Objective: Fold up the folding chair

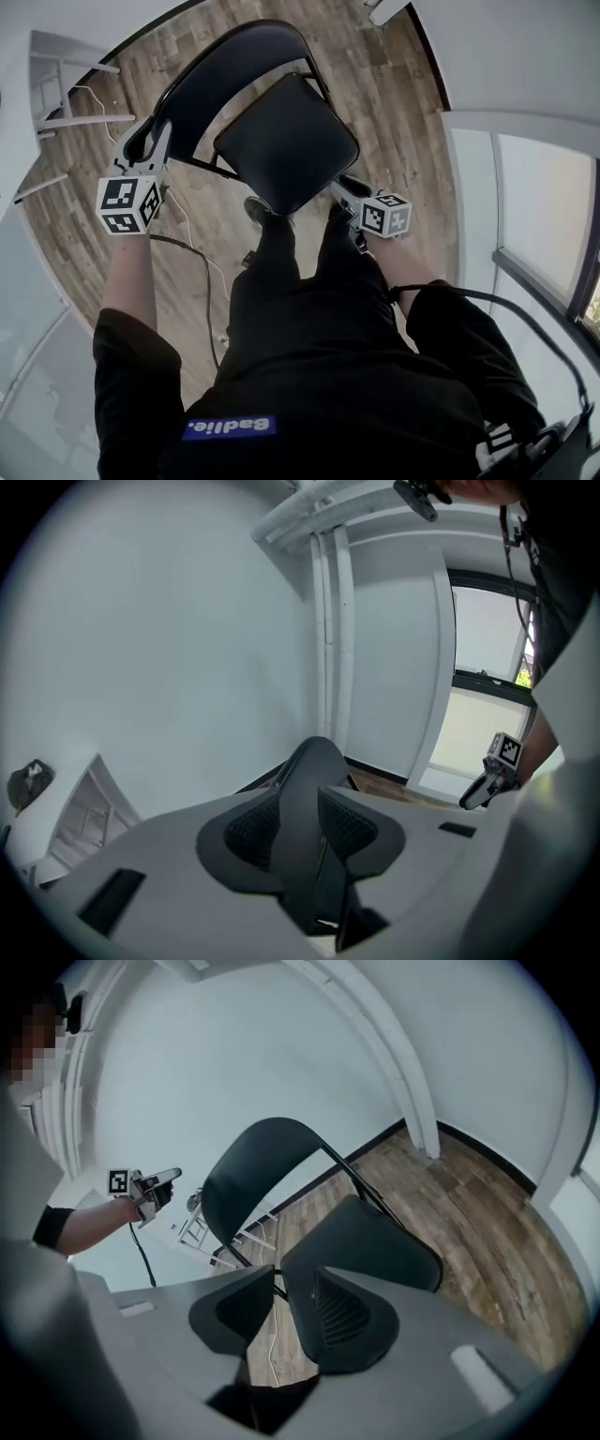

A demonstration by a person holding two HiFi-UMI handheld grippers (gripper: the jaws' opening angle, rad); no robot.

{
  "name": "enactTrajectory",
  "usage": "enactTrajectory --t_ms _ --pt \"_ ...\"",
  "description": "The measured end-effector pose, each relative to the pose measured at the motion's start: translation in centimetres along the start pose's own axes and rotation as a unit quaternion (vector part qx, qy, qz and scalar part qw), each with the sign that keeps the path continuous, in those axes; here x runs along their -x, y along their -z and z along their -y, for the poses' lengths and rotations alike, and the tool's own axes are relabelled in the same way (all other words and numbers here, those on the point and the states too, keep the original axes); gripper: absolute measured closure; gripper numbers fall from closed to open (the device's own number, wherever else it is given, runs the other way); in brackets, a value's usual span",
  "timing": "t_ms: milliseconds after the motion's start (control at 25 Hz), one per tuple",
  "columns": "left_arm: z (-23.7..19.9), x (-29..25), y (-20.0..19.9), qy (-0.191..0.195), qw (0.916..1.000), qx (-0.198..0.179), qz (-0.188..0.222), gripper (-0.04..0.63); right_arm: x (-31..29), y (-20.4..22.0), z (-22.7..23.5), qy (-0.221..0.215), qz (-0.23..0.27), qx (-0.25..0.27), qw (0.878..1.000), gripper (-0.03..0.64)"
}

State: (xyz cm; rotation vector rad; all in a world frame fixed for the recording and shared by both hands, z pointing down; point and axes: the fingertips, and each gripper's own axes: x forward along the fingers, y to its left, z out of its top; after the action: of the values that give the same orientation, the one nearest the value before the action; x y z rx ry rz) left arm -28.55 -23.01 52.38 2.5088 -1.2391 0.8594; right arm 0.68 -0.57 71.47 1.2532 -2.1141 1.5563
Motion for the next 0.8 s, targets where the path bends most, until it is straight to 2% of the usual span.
enactTrajectory --t_ms 240,440,640,800 --pt "-2.3 -3.1 2.9 0.007 0.999 -0.004 -0.043 0.422 -1.2 4.3 8.9 0.035 0.002 -0.109 0.993 0.416" --pt "-3.3 -6.5 5.0 0.017 0.9971 -0.02 -0.071 0.391 -3.2 7.4 14.6 0.046 -0.002 -0.166 0.985 0.339" --pt "-2.8 -8.5 5.6 0.037 0.9971 -0.038 -0.054 0.374 -6.2 10.9 17.9 0.023 -0.011 -0.222 0.975 0.251" --pt "-2.8 -9.9 6.4 0.052 0.9968 -0.042 -0.045 0.373 -9.3 13.0 20.6 0.02 -0.006 -0.261 0.965 0.207"
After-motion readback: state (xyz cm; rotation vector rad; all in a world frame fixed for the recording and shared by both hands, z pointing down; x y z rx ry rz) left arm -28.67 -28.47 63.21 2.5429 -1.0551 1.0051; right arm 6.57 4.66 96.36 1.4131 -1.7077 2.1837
